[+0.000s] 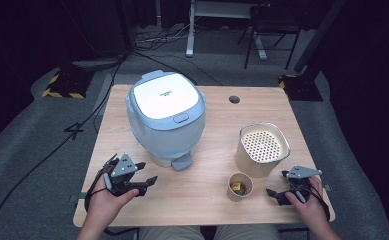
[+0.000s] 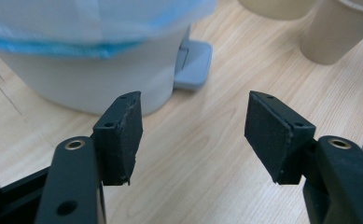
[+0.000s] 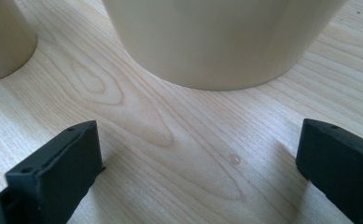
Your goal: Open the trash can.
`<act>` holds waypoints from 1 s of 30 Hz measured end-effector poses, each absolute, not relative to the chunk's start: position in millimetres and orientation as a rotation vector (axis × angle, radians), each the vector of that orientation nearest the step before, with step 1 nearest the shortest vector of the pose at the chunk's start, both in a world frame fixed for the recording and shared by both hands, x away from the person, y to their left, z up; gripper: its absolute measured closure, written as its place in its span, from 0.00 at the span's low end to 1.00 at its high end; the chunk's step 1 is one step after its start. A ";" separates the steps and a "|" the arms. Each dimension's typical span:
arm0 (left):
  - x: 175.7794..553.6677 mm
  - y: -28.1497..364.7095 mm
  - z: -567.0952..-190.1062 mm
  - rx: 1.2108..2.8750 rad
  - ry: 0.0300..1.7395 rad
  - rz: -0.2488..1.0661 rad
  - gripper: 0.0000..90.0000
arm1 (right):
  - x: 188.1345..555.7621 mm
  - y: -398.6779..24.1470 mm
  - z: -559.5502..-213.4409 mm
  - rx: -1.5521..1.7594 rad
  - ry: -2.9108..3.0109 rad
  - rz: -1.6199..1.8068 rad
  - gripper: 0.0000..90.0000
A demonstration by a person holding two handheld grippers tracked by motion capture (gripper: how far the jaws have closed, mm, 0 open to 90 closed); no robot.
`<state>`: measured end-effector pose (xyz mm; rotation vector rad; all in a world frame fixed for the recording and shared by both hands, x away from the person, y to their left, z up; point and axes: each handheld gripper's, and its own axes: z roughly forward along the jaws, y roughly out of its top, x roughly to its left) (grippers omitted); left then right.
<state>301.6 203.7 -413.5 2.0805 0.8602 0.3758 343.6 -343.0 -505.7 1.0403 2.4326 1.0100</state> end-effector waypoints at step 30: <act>331.8 189.9 -326.4 1.885 0.485 0.249 0.69 | 344.0 -343.1 -505.8 1.036 2.436 1.015 0.00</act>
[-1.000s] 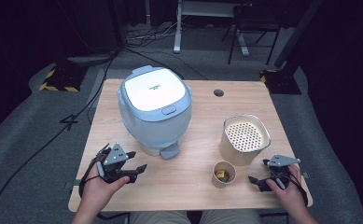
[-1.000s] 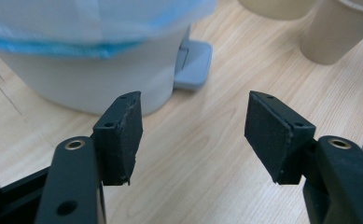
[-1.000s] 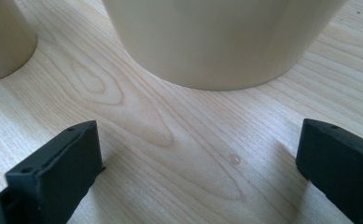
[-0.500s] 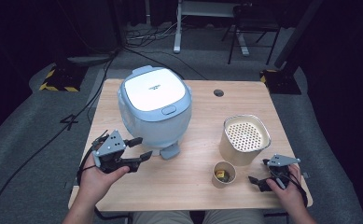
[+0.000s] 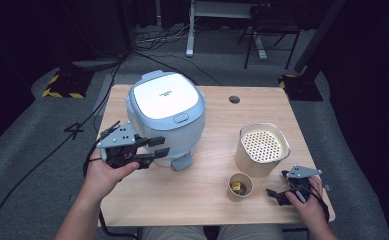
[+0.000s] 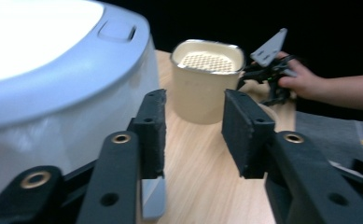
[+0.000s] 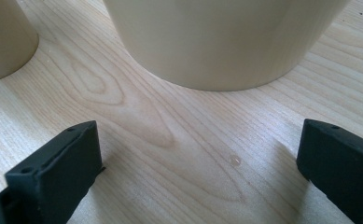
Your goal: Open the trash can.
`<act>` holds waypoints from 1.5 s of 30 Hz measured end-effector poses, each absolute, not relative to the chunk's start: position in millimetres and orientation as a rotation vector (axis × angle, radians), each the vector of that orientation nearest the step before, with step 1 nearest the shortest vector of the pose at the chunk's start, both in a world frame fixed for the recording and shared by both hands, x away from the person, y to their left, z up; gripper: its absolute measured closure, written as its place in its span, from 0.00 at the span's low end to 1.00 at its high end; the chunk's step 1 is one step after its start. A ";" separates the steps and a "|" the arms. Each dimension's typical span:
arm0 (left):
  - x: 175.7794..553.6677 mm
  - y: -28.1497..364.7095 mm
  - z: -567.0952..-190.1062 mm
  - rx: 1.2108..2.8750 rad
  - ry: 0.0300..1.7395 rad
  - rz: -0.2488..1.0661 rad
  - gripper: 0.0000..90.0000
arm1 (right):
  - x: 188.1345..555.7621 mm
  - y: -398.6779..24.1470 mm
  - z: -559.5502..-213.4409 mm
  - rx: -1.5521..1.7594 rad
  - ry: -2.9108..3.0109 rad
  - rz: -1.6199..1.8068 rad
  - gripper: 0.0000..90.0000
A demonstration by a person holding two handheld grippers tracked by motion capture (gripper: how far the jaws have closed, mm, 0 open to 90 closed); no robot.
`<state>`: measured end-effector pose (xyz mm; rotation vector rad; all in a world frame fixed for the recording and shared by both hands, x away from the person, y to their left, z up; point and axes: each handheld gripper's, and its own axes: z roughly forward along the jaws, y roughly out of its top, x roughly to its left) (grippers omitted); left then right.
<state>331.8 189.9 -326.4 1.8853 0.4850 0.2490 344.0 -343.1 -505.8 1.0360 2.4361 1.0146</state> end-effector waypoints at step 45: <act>395.8 136.1 -287.2 1.989 0.573 0.338 1.00 | 344.0 -343.1 -505.8 1.036 2.436 1.014 0.00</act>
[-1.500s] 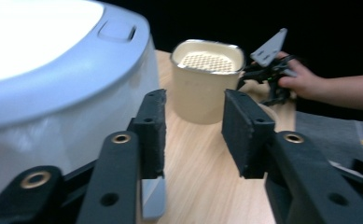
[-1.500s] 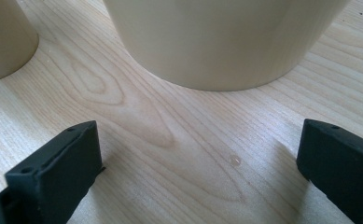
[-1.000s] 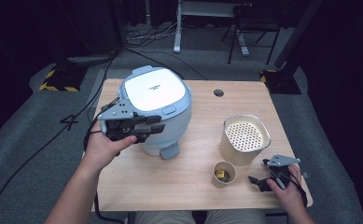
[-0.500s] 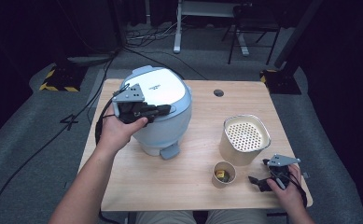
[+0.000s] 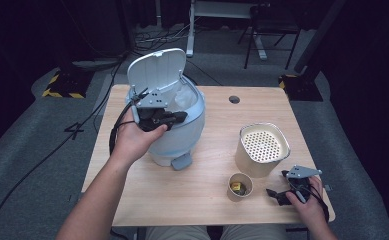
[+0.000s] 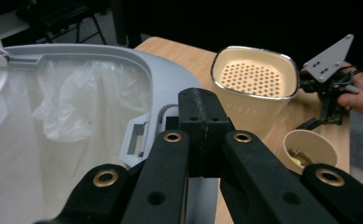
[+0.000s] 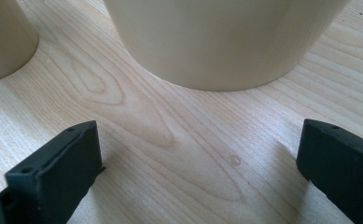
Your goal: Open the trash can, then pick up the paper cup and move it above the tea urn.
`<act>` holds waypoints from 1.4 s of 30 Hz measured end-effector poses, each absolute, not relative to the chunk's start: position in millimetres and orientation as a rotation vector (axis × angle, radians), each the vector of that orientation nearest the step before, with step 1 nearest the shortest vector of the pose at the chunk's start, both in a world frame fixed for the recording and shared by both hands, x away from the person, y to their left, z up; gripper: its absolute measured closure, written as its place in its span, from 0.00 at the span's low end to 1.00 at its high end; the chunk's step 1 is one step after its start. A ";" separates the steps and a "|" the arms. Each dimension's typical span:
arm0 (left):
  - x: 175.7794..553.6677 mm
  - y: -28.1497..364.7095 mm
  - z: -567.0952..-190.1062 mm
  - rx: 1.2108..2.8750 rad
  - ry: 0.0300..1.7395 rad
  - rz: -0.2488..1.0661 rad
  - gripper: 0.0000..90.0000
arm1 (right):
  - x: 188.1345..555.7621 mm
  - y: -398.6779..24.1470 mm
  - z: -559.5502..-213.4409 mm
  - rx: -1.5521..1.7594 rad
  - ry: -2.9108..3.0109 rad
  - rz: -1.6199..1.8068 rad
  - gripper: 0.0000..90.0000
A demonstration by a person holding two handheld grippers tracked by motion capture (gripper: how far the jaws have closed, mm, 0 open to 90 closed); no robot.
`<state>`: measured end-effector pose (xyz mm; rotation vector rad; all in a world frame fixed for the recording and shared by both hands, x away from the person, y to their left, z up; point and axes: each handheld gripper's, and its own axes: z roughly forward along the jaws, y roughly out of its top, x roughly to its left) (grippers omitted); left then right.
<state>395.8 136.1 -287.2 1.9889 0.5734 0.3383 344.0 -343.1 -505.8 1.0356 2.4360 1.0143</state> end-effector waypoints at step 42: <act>314.9 196.4 -393.9 1.968 0.731 0.277 0.43 | 332.0 -335.2 -480.4 1.059 2.450 1.063 0.27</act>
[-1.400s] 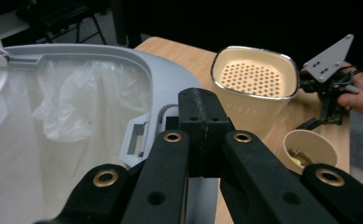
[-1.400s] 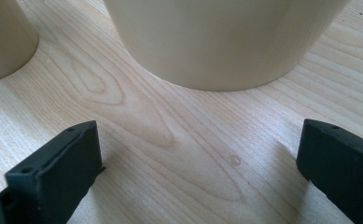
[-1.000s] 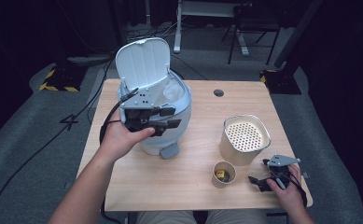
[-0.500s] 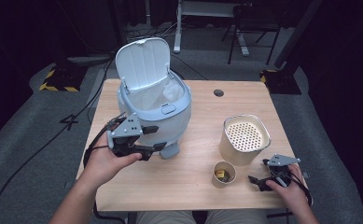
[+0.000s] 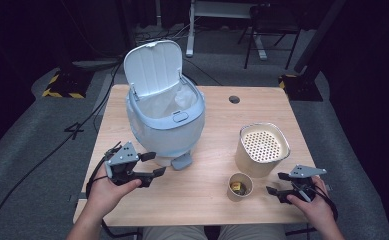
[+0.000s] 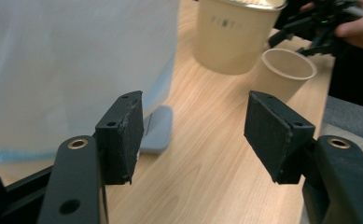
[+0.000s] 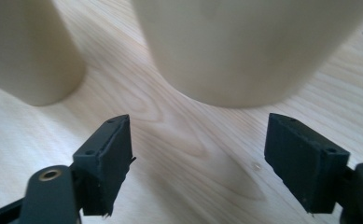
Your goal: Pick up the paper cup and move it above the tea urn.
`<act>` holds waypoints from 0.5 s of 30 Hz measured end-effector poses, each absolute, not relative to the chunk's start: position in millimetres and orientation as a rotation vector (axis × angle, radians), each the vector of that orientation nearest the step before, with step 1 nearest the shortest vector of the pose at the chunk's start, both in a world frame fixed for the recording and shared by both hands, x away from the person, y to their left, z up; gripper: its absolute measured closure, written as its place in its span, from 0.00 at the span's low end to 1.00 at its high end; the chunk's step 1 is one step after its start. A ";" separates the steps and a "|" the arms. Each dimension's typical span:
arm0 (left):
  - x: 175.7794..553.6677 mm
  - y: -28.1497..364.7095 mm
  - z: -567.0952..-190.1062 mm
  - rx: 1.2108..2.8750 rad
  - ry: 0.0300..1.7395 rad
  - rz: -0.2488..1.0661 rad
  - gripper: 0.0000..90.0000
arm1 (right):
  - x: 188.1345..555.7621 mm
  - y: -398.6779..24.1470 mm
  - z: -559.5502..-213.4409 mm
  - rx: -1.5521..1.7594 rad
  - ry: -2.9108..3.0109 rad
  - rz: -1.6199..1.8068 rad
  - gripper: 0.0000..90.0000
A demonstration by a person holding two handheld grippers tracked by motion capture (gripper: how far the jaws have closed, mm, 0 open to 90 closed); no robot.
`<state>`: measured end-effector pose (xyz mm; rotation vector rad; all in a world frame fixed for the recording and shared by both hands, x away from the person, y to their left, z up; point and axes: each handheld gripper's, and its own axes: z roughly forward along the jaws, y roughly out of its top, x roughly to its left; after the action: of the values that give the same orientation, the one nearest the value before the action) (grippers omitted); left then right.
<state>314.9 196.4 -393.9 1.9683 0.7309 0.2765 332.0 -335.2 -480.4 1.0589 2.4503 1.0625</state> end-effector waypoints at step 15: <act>322.0 209.2 -460.9 2.044 0.899 0.262 0.38 | 308.7 -315.2 -462.1 0.964 2.479 1.126 0.33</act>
<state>322.0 209.2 -460.9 2.0436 0.8993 0.2618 308.7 -315.2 -462.1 0.9637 2.4795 1.1257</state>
